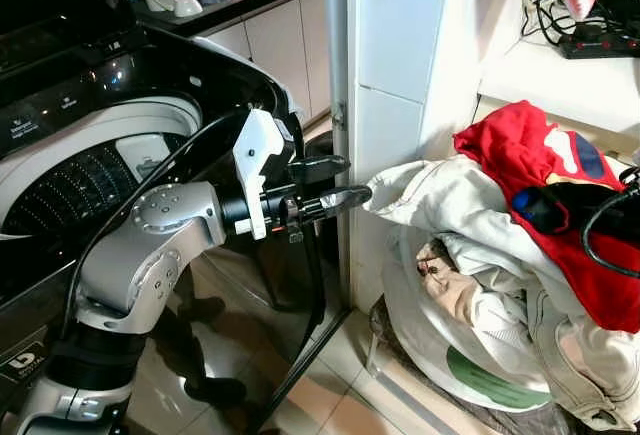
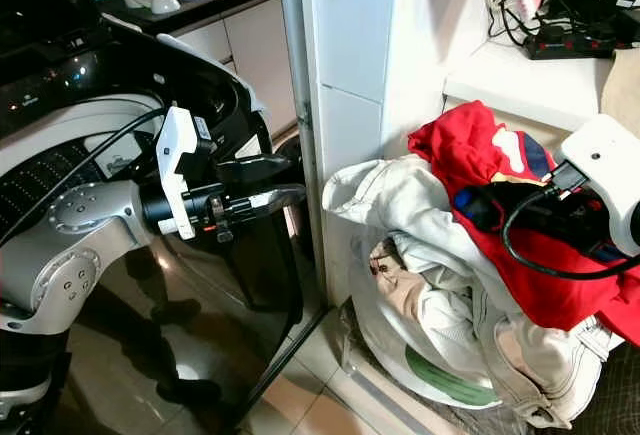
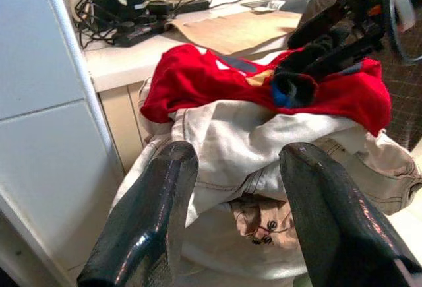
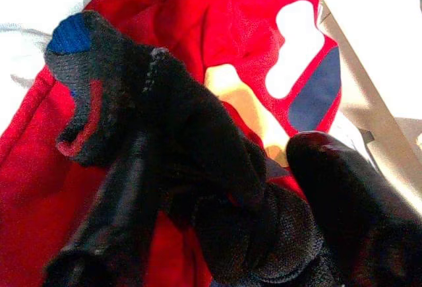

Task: Clothes washing

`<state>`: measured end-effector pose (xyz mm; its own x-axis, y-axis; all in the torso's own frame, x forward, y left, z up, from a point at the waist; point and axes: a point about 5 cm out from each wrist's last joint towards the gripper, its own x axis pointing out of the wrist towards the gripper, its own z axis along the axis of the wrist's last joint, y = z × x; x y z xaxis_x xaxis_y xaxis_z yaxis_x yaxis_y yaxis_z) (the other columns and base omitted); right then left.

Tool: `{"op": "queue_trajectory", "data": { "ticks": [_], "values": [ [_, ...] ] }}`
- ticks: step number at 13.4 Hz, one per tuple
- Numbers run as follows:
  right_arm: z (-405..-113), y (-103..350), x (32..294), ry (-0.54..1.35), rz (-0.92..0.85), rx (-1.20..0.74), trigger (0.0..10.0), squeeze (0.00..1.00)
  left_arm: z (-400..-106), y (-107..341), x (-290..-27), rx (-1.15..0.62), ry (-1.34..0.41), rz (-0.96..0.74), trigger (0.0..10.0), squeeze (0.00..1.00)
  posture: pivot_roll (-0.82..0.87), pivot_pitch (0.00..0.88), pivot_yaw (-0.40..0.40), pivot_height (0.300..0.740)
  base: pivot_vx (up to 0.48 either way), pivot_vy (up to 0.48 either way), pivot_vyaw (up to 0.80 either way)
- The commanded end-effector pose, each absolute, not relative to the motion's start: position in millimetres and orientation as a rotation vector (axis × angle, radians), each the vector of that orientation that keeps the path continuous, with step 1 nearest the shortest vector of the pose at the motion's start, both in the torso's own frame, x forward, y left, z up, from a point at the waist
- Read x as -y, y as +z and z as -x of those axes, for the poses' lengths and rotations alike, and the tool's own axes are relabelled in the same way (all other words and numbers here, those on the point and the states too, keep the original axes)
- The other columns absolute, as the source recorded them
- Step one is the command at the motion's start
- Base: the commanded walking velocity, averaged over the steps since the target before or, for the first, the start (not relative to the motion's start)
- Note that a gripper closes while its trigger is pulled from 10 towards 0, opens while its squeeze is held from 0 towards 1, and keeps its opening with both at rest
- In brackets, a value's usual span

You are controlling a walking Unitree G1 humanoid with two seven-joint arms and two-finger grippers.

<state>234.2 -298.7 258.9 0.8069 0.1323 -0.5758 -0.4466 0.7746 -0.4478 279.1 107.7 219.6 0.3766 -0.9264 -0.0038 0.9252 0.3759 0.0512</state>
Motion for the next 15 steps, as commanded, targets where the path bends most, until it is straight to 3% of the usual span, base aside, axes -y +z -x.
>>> {"op": "queue_trajectory", "data": {
  "ticks": [1,15],
  "values": [
    [-237,262,298,0.332,0.623,-0.525,0.0,0.0,-275,221,-108,0.021,-1.189,-0.044,10.0,0.0,-0.13,0.0,0.107,0.74,0.0,0.0,0.0],
    [-245,251,304,0.435,0.62,-0.625,0.0,0.0,-252,212,-114,-0.043,-1.177,0.004,10.0,0.0,-0.11,0.0,0.024,0.74,0.0,0.0,0.0]
  ]
}}
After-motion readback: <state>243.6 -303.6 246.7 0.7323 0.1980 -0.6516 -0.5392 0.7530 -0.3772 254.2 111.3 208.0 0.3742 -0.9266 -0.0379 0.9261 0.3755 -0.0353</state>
